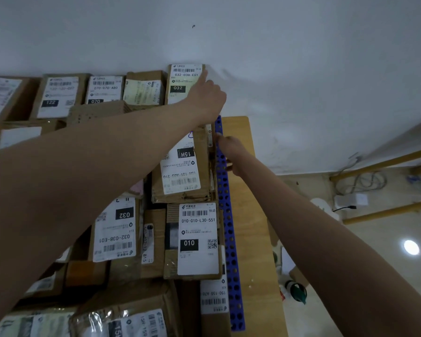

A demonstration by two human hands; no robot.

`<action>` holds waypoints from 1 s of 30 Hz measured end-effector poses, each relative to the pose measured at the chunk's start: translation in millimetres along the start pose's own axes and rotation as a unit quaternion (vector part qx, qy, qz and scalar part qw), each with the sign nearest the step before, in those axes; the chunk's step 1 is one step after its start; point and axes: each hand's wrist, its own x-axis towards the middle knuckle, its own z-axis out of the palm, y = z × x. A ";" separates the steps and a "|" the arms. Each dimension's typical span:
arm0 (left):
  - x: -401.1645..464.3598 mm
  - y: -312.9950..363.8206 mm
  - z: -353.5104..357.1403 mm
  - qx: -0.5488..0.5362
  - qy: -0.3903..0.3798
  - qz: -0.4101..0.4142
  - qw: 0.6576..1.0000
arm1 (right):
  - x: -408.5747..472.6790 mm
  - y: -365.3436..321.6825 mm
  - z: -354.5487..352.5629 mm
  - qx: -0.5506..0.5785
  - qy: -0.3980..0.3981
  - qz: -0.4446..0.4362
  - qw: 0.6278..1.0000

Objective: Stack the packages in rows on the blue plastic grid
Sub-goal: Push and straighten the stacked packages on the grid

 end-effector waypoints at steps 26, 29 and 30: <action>-78.5 -54.8 -42.0 -0.209 0.011 -0.129 0.969 | -74.7 -65.2 -6.7 -0.200 0.043 -0.212 0.956; -114.9 -50.8 -69.4 -0.229 0.029 -0.131 0.964 | -107.2 -66.6 -10.9 -0.252 0.048 -0.229 0.939; -128.3 -49.4 -78.1 -0.235 0.034 -0.129 0.963 | -118.5 -67.0 -11.6 -0.276 0.049 -0.237 0.930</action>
